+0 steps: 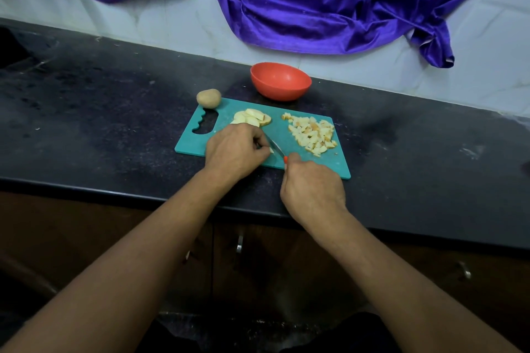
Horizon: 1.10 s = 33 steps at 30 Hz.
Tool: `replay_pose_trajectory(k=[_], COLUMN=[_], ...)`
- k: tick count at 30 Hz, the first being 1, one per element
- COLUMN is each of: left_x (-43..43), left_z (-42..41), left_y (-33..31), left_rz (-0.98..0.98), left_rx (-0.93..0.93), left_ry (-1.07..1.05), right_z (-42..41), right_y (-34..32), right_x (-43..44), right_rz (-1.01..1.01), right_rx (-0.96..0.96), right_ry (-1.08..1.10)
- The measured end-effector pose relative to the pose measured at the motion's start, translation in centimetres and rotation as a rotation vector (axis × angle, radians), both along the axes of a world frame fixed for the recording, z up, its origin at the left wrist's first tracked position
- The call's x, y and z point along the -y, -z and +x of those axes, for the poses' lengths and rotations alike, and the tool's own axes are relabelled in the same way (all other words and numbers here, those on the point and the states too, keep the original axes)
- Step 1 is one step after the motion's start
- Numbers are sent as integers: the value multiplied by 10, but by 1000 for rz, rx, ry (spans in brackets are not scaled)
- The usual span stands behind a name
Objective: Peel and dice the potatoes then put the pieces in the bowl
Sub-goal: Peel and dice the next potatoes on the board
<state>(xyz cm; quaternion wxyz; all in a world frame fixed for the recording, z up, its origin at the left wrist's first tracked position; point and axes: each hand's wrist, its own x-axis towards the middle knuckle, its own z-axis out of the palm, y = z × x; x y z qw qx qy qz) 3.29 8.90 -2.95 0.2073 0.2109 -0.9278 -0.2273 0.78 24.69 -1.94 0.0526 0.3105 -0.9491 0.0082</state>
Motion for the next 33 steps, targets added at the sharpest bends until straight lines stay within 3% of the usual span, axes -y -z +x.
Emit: replay_pose_trajectory(k=[7, 21, 33], left_x=[12, 14, 11], left_z=[5, 6, 6], left_y=[6, 7, 6], left_rz=[86, 137, 49], left_rx=[-51, -132, -102], left_ry=[67, 5, 11], right_z=[-11, -2, -1], right_y=[0, 7, 4], right_x=[-12, -14, -11], right_rz=[-174, -135, -84], right_rx=[102, -10, -4], right_ry=[2, -54, -78])
